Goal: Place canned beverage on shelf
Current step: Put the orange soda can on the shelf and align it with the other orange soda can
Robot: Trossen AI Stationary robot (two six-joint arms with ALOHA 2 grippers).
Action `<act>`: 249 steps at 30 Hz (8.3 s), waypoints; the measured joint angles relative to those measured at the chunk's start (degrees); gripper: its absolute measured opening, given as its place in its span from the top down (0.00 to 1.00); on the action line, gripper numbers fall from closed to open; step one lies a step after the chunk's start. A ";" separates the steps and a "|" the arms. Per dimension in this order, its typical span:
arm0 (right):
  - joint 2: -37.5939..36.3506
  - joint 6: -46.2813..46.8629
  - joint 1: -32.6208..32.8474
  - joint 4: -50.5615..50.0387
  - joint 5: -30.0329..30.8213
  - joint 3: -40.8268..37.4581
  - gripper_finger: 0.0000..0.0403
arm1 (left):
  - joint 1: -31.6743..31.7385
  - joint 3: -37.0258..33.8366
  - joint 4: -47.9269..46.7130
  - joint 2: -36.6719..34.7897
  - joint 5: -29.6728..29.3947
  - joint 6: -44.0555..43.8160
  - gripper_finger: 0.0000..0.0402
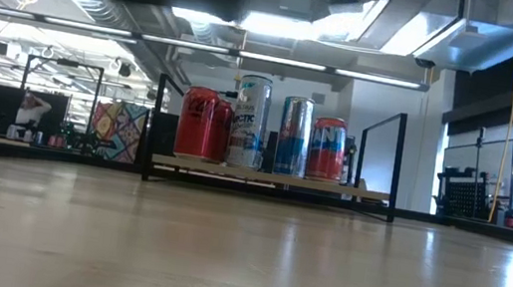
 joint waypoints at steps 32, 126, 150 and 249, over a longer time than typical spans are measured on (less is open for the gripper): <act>8.07 -6.59 -5.00 19.43 0.49 0.42 0.06 | 13.13 0.02 -20.51 11.91 -1.02 -0.23 0.09; 4.29 1.14 -7.50 -0.14 9.89 10.85 0.31 | 8.76 3.06 -21.40 0.59 -17.61 1.30 0.09; -14.69 -11.18 -9.62 -37.50 21.24 5.64 0.31 | 34.10 3.06 -3.42 -0.68 -9.33 20.79 0.09; -29.94 2.82 -17.55 -12.81 -1.71 -38.19 0.24 | 49.25 3.06 4.42 -0.68 -2.47 24.97 0.09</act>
